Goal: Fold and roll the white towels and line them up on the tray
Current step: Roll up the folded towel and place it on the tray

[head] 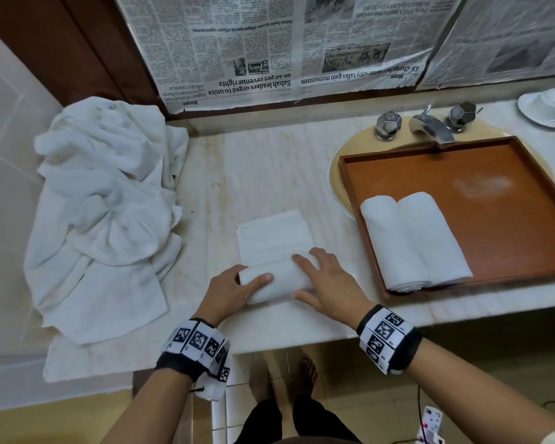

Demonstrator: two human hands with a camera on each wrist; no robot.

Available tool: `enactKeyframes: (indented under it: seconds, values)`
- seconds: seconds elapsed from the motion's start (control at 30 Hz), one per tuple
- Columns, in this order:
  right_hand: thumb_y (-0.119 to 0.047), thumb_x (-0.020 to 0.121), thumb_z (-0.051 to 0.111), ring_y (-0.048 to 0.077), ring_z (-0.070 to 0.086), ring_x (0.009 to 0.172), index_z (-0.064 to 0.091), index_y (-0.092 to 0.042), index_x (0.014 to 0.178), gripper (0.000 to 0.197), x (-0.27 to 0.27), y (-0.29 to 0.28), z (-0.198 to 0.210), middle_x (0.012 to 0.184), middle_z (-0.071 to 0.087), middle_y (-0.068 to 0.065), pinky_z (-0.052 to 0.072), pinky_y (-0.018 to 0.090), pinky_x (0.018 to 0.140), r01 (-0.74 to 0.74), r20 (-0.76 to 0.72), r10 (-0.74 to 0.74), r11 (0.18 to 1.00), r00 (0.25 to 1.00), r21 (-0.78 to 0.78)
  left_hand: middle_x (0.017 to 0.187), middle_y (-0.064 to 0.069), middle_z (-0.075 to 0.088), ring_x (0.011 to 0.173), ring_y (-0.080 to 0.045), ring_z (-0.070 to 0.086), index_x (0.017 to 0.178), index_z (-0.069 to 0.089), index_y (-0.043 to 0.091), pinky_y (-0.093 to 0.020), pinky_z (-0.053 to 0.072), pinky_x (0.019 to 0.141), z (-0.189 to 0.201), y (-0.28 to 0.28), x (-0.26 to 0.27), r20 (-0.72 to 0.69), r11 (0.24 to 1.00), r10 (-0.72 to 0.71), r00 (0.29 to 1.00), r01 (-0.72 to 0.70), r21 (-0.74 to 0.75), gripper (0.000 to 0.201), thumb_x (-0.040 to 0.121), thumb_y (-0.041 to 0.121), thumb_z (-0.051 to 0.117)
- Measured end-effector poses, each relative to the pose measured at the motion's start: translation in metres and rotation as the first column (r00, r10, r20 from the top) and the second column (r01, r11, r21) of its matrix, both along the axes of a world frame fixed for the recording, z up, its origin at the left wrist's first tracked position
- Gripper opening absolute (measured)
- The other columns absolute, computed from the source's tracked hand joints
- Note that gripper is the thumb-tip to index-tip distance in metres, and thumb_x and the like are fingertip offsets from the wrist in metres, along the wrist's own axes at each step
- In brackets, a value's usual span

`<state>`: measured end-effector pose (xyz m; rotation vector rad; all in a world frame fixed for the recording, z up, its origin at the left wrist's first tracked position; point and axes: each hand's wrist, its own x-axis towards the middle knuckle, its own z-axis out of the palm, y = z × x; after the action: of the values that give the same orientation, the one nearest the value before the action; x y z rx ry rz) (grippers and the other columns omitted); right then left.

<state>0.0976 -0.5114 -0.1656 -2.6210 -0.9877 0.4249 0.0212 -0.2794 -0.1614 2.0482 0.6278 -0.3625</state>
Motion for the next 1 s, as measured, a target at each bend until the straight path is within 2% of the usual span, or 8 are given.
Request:
enactKeyframes:
  seconds: [0.1, 0.2, 0.37, 0.47, 0.6, 0.77, 0.9, 1.0]
  values:
    - [-0.057, 0.089, 0.062, 0.027, 0.040, 0.127, 0.038, -0.028, 0.147, 0.069, 0.016, 0.002, -0.001, 0.142, 0.038, 0.008, 0.044, 0.041, 0.102, 0.052, -0.182, -0.044, 0.998, 0.982, 0.039, 0.119, 0.010, 0.056, 0.096, -0.005, 0.058, 0.128, 0.051, 0.029, -0.023, 0.048, 0.076, -0.003, -0.004, -0.007, 0.087, 0.997, 0.031, 0.996, -0.036, 0.061, 0.071, 0.073, 0.069, 0.072]
    - [-0.060, 0.086, 0.066, 0.022, 0.045, 0.121, 0.048, -0.031, 0.139, 0.063, 0.036, 0.005, 0.005, 0.130, 0.050, 0.004, 0.039, 0.036, 0.103, 0.079, -0.340, -0.060, 0.996, 0.938, 0.041, 0.130, 0.015, 0.035, 0.103, 0.003, 0.049, 0.136, 0.042, 0.036, -0.019, 0.045, 0.082, -0.010, -0.002, -0.018, 0.262, 0.989, -0.098, 0.960, 0.064, 0.134, 0.081, 0.070, 0.061, 0.081]
    - [-0.059, 0.090, 0.061, 0.019, 0.055, 0.114, 0.058, -0.028, 0.126, 0.047, 0.049, 0.005, 0.013, 0.122, 0.062, -0.003, 0.041, 0.031, 0.093, 0.102, -0.482, -0.064, 0.993, 0.874, 0.054, 0.120, 0.018, 0.052, 0.103, 0.004, 0.050, 0.128, 0.055, 0.042, -0.010, 0.038, 0.081, -0.008, 0.007, -0.014, 0.254, 0.974, -0.185, 0.949, 0.142, 0.178, 0.068, 0.070, 0.071, 0.073]
    - [-0.058, 0.098, 0.047, 0.023, 0.054, 0.117, 0.053, -0.024, 0.133, 0.049, 0.039, 0.007, 0.013, 0.130, 0.056, 0.001, 0.044, 0.037, 0.096, 0.172, -0.434, -0.144, 0.985, 0.889, 0.025, 0.109, 0.017, 0.062, 0.097, 0.001, 0.058, 0.113, 0.062, 0.046, -0.014, 0.044, 0.076, 0.002, 0.013, -0.001, 0.160, 0.989, -0.145, 0.976, 0.140, 0.043, 0.044, 0.074, 0.060, 0.077]
    - [-0.048, 0.104, 0.035, 0.031, 0.040, 0.125, 0.034, -0.023, 0.148, 0.051, 0.009, 0.013, 0.018, 0.148, 0.034, 0.007, 0.050, 0.043, 0.089, 0.054, 0.020, -0.052, 0.993, 0.998, -0.110, 0.101, 0.015, 0.069, 0.088, 0.006, 0.061, 0.109, 0.070, 0.033, -0.006, 0.042, 0.062, 0.008, 0.014, 0.010, 0.047, 0.995, -0.097, 0.994, 0.098, -0.020, 0.038, 0.082, 0.060, 0.070]
    - [-0.072, 0.087, 0.051, 0.031, 0.036, 0.128, 0.025, -0.020, 0.151, 0.087, 0.004, 0.009, 0.010, 0.150, 0.029, 0.009, 0.048, 0.043, 0.095, -0.046, -0.066, 0.033, 0.975, 0.997, -0.217, 0.104, 0.010, 0.066, 0.097, -0.014, 0.062, 0.113, 0.067, 0.026, -0.021, 0.044, 0.072, 0.004, 0.006, 0.004, 0.014, 0.996, -0.027, 1.000, 0.026, 0.086, 0.050, 0.085, 0.067, 0.059]
    - [-0.075, 0.078, 0.060, 0.025, 0.045, 0.116, 0.048, -0.021, 0.135, 0.079, 0.025, 0.015, 0.015, 0.127, 0.048, 0.003, 0.047, 0.043, 0.090, -0.039, -0.244, -0.008, 0.982, 0.970, -0.186, 0.130, 0.014, 0.045, 0.113, -0.007, 0.049, 0.133, 0.050, 0.038, -0.027, 0.043, 0.091, -0.002, -0.003, -0.010, 0.205, 0.976, -0.143, 0.968, 0.103, 0.193, 0.067, 0.077, 0.067, 0.071]
    - [-0.079, 0.075, 0.061, 0.023, 0.054, 0.106, 0.058, -0.023, 0.115, 0.069, 0.037, 0.016, 0.020, 0.112, 0.057, 0.000, 0.046, 0.039, 0.086, -0.043, -0.340, -0.022, 0.982, 0.940, -0.183, 0.133, 0.016, 0.039, 0.117, -0.005, 0.046, 0.132, 0.049, 0.043, -0.030, 0.045, 0.094, -0.006, -0.006, -0.019, 0.181, 0.953, -0.251, 0.951, 0.210, 0.219, 0.082, 0.062, 0.082, 0.068]
